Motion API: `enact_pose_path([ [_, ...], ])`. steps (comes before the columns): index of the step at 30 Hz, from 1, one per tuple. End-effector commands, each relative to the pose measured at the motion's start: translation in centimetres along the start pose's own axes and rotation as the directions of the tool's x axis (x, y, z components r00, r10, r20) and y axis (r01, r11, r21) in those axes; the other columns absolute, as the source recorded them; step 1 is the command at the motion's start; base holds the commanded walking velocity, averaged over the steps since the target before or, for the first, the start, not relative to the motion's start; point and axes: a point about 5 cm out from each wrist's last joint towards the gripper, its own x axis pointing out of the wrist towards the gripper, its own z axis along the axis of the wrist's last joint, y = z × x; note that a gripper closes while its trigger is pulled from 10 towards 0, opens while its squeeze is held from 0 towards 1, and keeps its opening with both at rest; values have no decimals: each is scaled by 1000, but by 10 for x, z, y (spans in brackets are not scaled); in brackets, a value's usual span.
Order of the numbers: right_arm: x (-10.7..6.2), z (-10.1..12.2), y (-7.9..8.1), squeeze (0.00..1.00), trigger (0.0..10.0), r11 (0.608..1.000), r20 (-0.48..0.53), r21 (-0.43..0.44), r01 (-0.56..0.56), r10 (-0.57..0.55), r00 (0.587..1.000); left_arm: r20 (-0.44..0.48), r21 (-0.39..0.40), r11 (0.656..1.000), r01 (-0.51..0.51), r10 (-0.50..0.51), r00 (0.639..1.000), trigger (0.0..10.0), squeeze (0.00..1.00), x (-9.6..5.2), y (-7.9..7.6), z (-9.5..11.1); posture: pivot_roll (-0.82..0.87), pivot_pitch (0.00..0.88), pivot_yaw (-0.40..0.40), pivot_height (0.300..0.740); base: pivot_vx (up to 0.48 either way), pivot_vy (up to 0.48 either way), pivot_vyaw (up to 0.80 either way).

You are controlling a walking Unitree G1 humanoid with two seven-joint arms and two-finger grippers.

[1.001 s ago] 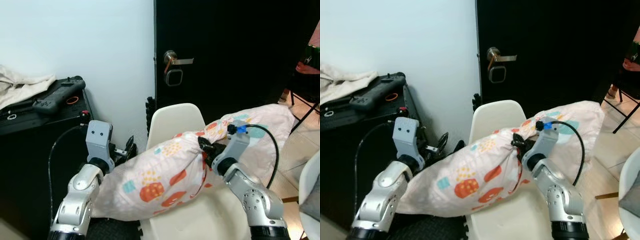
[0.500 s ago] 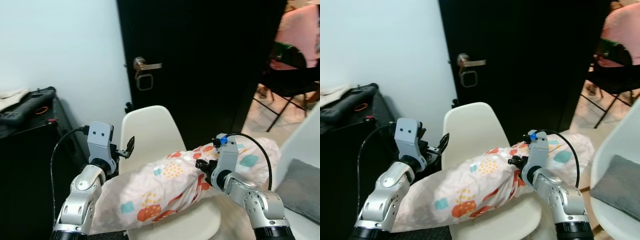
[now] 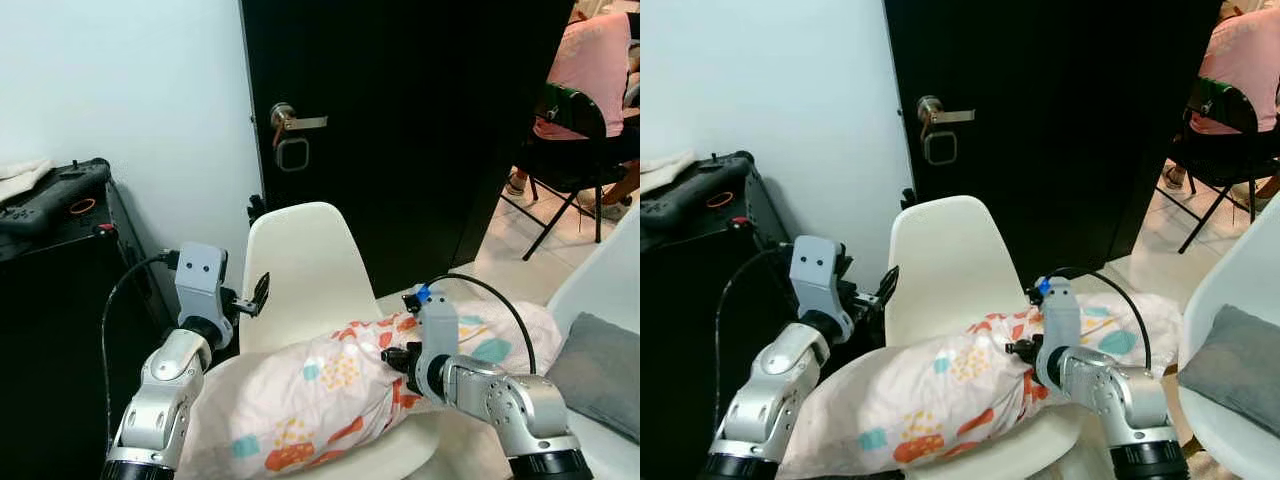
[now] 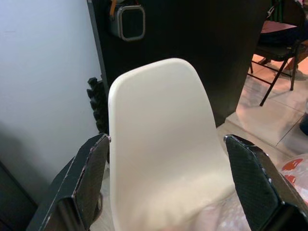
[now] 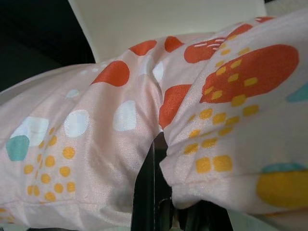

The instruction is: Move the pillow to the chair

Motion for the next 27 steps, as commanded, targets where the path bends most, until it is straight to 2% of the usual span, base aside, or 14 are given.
enact_pose_path([
  [1, 0, 4, 12, 0, 10000, 998, 7, -17, -58, 58, 998, -11, 7, 1000, -3, 3, 1000, 10000, 0, 0, 0, -1, -54, 0, 23, 642, 0, 0, 0],
  [5, 5, 0, 23, 0, 10000, 994, -52, -63, -89, 86, 995, -6, 5, 1000, -6, 6, 1000, 10000, 0, 0, 1, 0, -51, 0, 20, 627, 0, 0, 0],
  [10, 9, -2, 25, 0, 10000, 993, -92, -91, -75, 67, 994, -1, -12, 1000, -7, 7, 1000, 10000, 0, 1, 1, 2, -48, 0, 19, 612, 0, 0, 0],
  [14, 15, -2, 27, 0, 10000, 993, -109, -91, -70, 60, 992, 12, -51, 999, -7, 7, 1000, 10000, 0, 1, 0, 5, -48, 0, 20, 592, 0, 0, 0],
  [21, 20, -3, 32, 0, 10000, 993, -120, -89, -83, 72, 990, 14, -60, 998, -9, 10, 1000, 10000, 0, 1, 0, 6, -45, 0, 19, 562, 0, 0, 0],
  [27, 29, -2, 46, 0, 10000, 987, -131, -92, -129, 116, 985, 14, -68, 998, -10, 11, 1000, 10000, 0, 1, 0, 6, -44, 0, 19, 537, 0, 0, 0],
])
